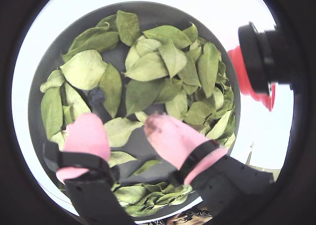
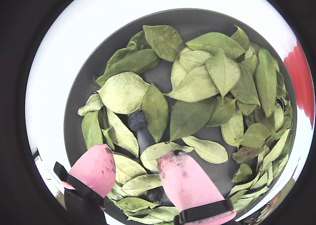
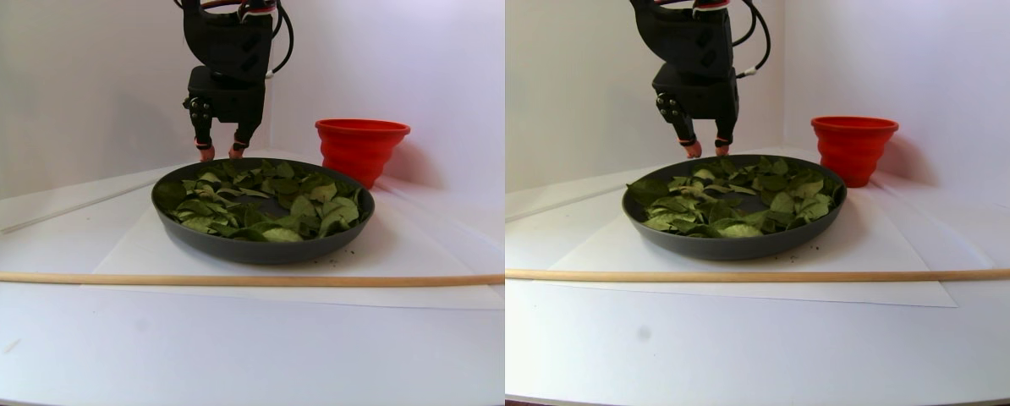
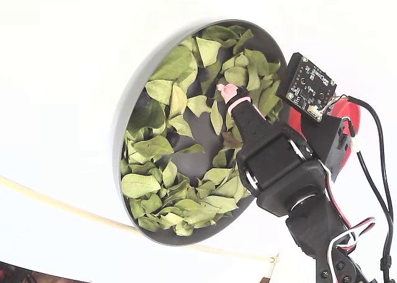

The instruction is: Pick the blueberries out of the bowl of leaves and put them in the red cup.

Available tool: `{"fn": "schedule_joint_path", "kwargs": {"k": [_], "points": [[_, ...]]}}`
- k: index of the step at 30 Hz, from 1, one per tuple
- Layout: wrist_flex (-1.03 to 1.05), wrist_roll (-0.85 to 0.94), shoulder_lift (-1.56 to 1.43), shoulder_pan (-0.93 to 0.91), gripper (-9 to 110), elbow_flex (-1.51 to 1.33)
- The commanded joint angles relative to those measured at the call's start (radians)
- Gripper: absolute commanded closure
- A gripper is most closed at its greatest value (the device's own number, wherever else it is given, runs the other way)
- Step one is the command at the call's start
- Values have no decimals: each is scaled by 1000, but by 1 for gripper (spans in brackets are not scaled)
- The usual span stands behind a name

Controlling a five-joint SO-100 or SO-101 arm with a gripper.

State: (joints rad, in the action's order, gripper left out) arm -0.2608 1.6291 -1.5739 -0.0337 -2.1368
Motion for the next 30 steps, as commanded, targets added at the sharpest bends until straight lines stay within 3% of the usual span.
{"fn": "schedule_joint_path", "kwargs": {"k": [1, 30], "points": [[-34, 3, -6, 11, 85, 5], [-146, -32, 153, 18, 86, 91]]}}
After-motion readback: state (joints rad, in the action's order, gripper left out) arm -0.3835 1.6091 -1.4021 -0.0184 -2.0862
